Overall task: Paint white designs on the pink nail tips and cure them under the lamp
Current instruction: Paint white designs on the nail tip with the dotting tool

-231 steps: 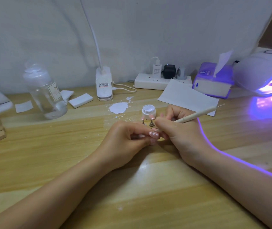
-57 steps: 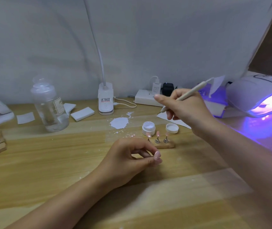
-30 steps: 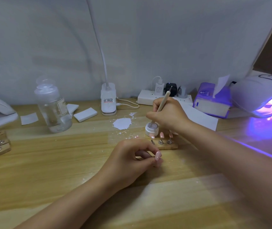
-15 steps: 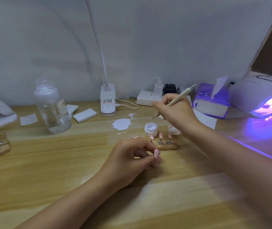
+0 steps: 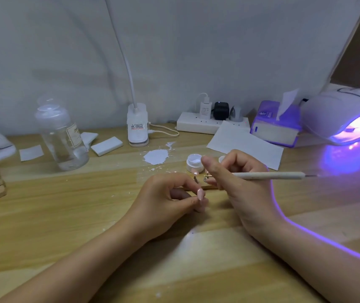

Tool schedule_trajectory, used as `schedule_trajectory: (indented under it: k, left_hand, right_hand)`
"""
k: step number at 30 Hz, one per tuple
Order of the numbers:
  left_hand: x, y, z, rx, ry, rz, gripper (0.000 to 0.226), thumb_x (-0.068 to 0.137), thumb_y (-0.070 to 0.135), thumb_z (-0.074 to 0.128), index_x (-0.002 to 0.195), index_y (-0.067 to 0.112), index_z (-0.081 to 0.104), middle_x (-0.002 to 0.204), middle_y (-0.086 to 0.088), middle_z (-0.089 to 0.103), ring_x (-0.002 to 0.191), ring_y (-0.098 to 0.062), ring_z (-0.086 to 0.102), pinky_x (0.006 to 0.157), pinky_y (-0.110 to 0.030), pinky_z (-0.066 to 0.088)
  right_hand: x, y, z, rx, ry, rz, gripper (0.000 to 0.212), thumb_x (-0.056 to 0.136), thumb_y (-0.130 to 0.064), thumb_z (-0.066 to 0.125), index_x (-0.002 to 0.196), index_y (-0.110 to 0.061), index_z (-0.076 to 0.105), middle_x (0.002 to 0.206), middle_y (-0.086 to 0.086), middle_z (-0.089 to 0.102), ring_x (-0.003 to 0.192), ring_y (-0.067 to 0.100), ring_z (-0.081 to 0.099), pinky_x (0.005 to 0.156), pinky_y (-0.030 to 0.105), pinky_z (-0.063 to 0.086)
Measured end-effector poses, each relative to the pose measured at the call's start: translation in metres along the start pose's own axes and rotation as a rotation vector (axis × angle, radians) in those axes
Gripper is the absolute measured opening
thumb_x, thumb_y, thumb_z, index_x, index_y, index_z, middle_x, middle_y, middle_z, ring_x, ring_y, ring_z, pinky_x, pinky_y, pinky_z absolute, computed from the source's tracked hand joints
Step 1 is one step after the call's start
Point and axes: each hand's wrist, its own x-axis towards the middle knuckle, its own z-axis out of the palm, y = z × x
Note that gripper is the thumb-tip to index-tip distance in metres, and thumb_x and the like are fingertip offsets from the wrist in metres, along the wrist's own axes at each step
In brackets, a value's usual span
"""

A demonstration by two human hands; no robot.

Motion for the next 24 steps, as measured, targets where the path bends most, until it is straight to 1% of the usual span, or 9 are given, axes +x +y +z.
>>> schedule_trajectory:
  k: [2, 4, 7, 8, 10, 11, 13, 21, 24]
  left_hand:
    - [0.0003, 0.0002, 0.0000, 0.018, 0.001, 0.000, 0.015, 0.078, 0.001, 0.067, 0.069, 0.012, 0.065, 0.067, -0.003, 0.072, 0.064, -0.007, 0.069, 0.059, -0.011, 0.048]
    - [0.0006, -0.0003, -0.0002, 0.023, 0.004, 0.001, 0.012, 0.078, -0.001, 0.068, 0.070, 0.008, 0.065, 0.066, -0.005, 0.071, 0.064, -0.008, 0.069, 0.060, -0.012, 0.048]
    - [0.0004, -0.0009, -0.0004, 0.038, -0.006, -0.001, 0.011, 0.078, -0.002, 0.067, 0.071, 0.007, 0.066, 0.064, -0.002, 0.071, 0.063, -0.007, 0.068, 0.060, -0.011, 0.047]
    - [0.0004, -0.0007, -0.0001, 0.047, -0.006, -0.001, 0.011, 0.078, -0.002, 0.067, 0.071, 0.007, 0.066, 0.063, -0.002, 0.070, 0.062, -0.006, 0.068, 0.058, -0.010, 0.045]
    - [0.0005, -0.0003, 0.0003, 0.057, -0.001, -0.003, 0.011, 0.078, -0.001, 0.068, 0.071, 0.007, 0.066, 0.063, -0.003, 0.070, 0.061, -0.005, 0.067, 0.057, -0.009, 0.044]
    - [0.0007, -0.0002, 0.0003, 0.060, 0.001, -0.007, 0.011, 0.078, 0.000, 0.068, 0.071, 0.008, 0.066, 0.063, -0.005, 0.071, 0.061, -0.006, 0.067, 0.056, -0.010, 0.044]
    - [0.0011, -0.0004, 0.0003, 0.065, 0.002, -0.011, 0.012, 0.078, 0.001, 0.069, 0.070, 0.010, 0.066, 0.065, -0.008, 0.071, 0.062, -0.007, 0.068, 0.057, -0.011, 0.045]
    - [0.0015, 0.0009, 0.0006, 0.079, -0.005, -0.017, 0.016, 0.078, 0.000, 0.068, 0.067, 0.012, 0.065, 0.066, -0.010, 0.070, 0.061, -0.007, 0.067, 0.056, -0.012, 0.046]
    - [0.0014, 0.0007, 0.0007, 0.076, -0.007, -0.016, 0.014, 0.078, 0.002, 0.068, 0.068, 0.011, 0.064, 0.069, -0.013, 0.071, 0.062, -0.009, 0.067, 0.058, -0.014, 0.048]
  right_hand:
    - [-0.0004, 0.0016, 0.0008, 0.003, -0.013, -0.006, 0.033, 0.061, -0.038, 0.070, 0.051, -0.018, 0.046, 0.040, -0.010, 0.051, 0.041, 0.002, 0.052, 0.059, 0.031, 0.054]
    - [-0.0005, 0.0027, 0.0010, 0.031, -0.051, -0.005, 0.029, 0.063, -0.037, 0.069, 0.050, -0.021, 0.049, 0.040, -0.006, 0.051, 0.039, 0.004, 0.052, 0.053, 0.022, 0.052]
    - [-0.0006, 0.0047, 0.0006, 0.023, -0.086, -0.004, 0.032, 0.065, -0.037, 0.070, 0.046, -0.022, 0.050, 0.039, -0.003, 0.052, 0.040, 0.009, 0.053, 0.052, 0.018, 0.049]
    - [-0.0005, 0.0050, 0.0009, 0.030, -0.093, -0.004, 0.035, 0.068, -0.033, 0.070, 0.044, -0.021, 0.048, 0.038, -0.003, 0.051, 0.039, 0.009, 0.054, 0.050, 0.018, 0.048]
    - [-0.0003, 0.0066, 0.0011, 0.052, -0.100, 0.005, 0.044, 0.077, -0.014, 0.070, 0.043, -0.021, 0.043, 0.035, -0.002, 0.047, 0.037, 0.012, 0.056, 0.045, 0.018, 0.047]
    - [-0.0001, 0.0075, 0.0010, 0.049, -0.099, 0.009, 0.045, 0.079, -0.005, 0.067, 0.045, -0.018, 0.042, 0.034, -0.001, 0.046, 0.036, 0.012, 0.055, 0.043, 0.016, 0.045]
    - [0.0006, 0.0084, 0.0009, 0.037, -0.101, 0.015, 0.043, 0.081, 0.004, 0.061, 0.048, -0.012, 0.039, 0.034, 0.001, 0.045, 0.034, 0.010, 0.054, 0.041, 0.013, 0.042]
    - [0.0008, 0.0092, 0.0026, 0.071, -0.123, 0.038, 0.043, 0.081, 0.002, 0.058, 0.047, -0.012, 0.037, 0.034, 0.004, 0.044, 0.037, 0.015, 0.054, 0.042, 0.017, 0.045]
    - [0.0010, 0.0095, 0.0030, 0.073, -0.124, 0.042, 0.042, 0.082, 0.002, 0.058, 0.047, -0.012, 0.037, 0.034, 0.004, 0.044, 0.037, 0.014, 0.054, 0.042, 0.016, 0.044]
